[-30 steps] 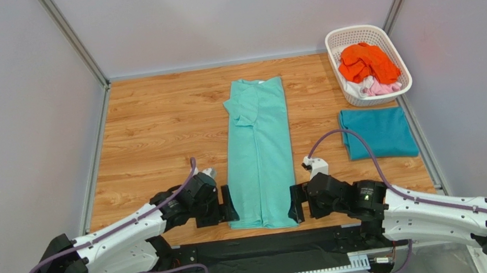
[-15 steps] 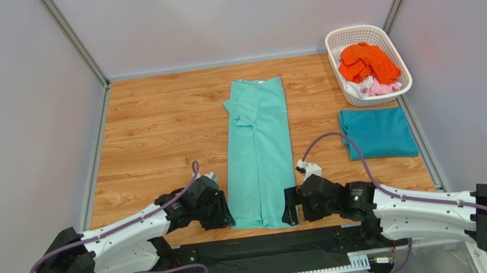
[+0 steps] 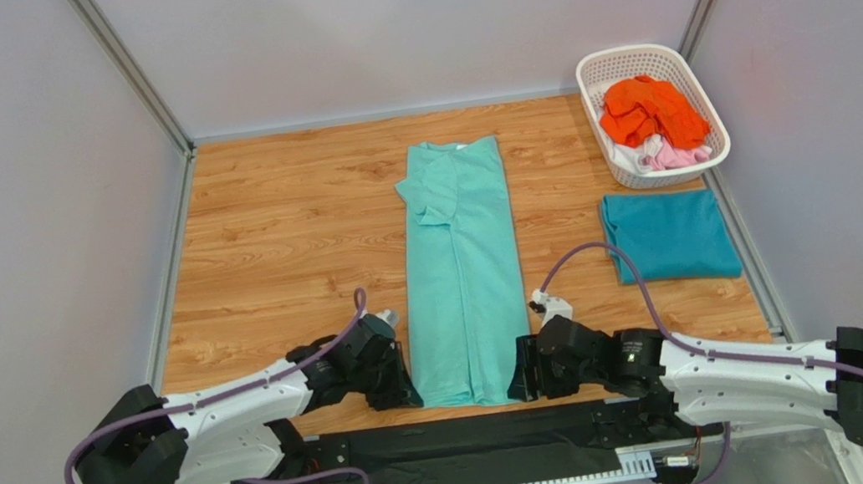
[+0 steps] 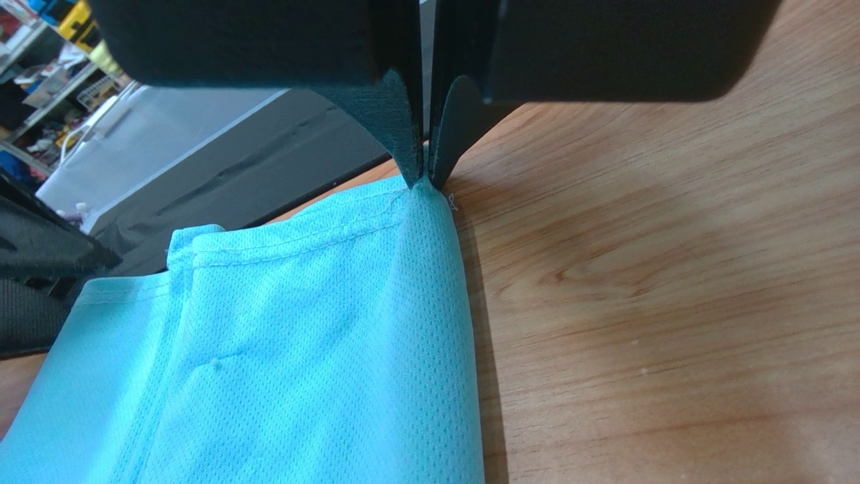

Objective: Fold and stack the t-shirts
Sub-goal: Fold the tshirt

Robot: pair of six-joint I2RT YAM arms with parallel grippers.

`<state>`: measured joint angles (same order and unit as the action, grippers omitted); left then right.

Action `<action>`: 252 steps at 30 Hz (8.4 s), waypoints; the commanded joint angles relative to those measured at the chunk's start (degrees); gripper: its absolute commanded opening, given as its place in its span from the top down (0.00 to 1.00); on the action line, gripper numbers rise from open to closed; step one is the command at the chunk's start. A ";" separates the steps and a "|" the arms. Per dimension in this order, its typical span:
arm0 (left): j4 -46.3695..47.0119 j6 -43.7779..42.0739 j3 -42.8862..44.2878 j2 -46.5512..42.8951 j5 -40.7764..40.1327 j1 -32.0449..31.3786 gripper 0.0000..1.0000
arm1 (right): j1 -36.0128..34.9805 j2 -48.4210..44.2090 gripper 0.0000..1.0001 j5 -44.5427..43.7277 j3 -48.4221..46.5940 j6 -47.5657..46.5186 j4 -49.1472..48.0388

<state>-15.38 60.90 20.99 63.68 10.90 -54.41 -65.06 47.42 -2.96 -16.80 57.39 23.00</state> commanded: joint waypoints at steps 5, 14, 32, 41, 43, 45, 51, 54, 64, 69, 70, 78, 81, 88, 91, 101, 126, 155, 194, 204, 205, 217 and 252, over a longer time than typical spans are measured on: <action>-0.18 1.24 -2.01 -3.74 -1.31 -1.13 1.00 | 0.11 0.57 0.76 -1.35 1.42 2.47 -0.07; 0.52 1.06 -1.75 -5.49 -3.50 -6.04 1.00 | 0.11 -0.13 0.99 2.08 1.06 1.41 0.37; -10.46 -6.14 12.83 -8.67 -16.78 -7.20 1.00 | 1.51 -4.27 1.00 -9.52 -12.29 -6.84 10.48; -9.24 -14.13 22.24 0.56 -17.22 0.97 1.00 | 14.86 2.93 1.00 -6.62 -18.71 -15.54 4.87; -6.52 -15.55 24.08 1.97 -16.00 3.25 1.00 | 18.46 4.69 1.00 -4.43 -19.93 -17.74 2.24; -5.72 -16.95 25.49 4.51 -14.77 5.01 1.00 | 21.53 7.59 1.00 -2.76 -21.25 -18.62 1.34; -6.95 -19.24 32.26 11.01 -12.13 10.64 1.00 | 25.76 13.13 1.00 -2.31 -28.20 -22.75 0.73; -6.69 -19.94 34.37 12.87 -11.34 13.53 1.00 | 28.74 16.03 1.00 -0.30 -30.48 -23.81 0.64; -8.18 -24.60 44.21 21.30 -5.54 20.04 1.00 | 35.44 26.31 1.00 5.16 -38.65 -27.76 -0.50; -7.74 -26.36 47.73 25.96 -3.35 22.41 1.00 | 37.10 33.69 1.00 7.53 -42.79 -29.08 -1.21; -7.74 -26.54 48.17 26.75 -3.08 22.68 1.00 | 37.37 34.57 1.00 7.62 -43.31 -29.17 -1.29; -6.68 -27.68 51.51 34.58 0.62 25.49 1.00 | 40.27 42.57 1.00 8.85 -46.13 -28.82 -3.05; -6.77 -27.77 52.83 37.39 1.06 26.37 1.00 | 41.41 44.77 1.00 9.20 -46.92 -28.82 -3.40; -7.03 -28.03 56.17 42.66 2.47 27.52 1.00 | 43.26 50.13 1.00 11.40 -49.03 -30.23 -3.84; -7.03 -27.68 56.70 44.07 2.73 28.22 0.97 | 44.22 52.06 1.00 10.70 -50.00 -30.05 -4.02; -8.26 -28.65 58.63 44.34 4.40 28.92 0.24 | 46.86 54.27 0.50 13.33 -53.77 -29.79 0.28; 3.33 -21.62 40.97 31.32 14.23 22.60 0.00 | 43.61 25.87 0.00 28.35 -26.19 -27.33 -13.92; -2.98 -11.78 9.25 1.03 6.07 10.56 0.00 | 24.37 6.58 0.00 25.46 -4.03 -17.65 -8.02; -1.06 -26.01 34.47 33.44 5.19 18.03 0.00 | 24.28 -10.06 0.00 10.87 -11.94 -18.19 7.67; -7.91 -25.75 32.27 18.42 1.15 17.94 0.00 | 24.28 -10.24 0.00 7.27 -12.73 -19.41 9.78; -8.52 -25.75 31.92 16.84 0.45 17.94 0.00 | 24.28 -10.15 0.00 7.18 -12.82 -19.68 9.78; -12.57 -17.23 14.44 -7.84 0.44 16.18 0.00 | 24.19 -9.19 0.00 15.17 -9.83 -24.43 2.75; 3.33 -11.34 -1.22 -1.02 7.03 10.91 0.57 | 24.19 -6.29 0.00 18.08 -1.93 -19.42 2.40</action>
<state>-15.35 49.52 20.29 60.97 17.12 -43.16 -40.69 40.91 14.17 -19.51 37.52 26.68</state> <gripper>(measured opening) 0.454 0.998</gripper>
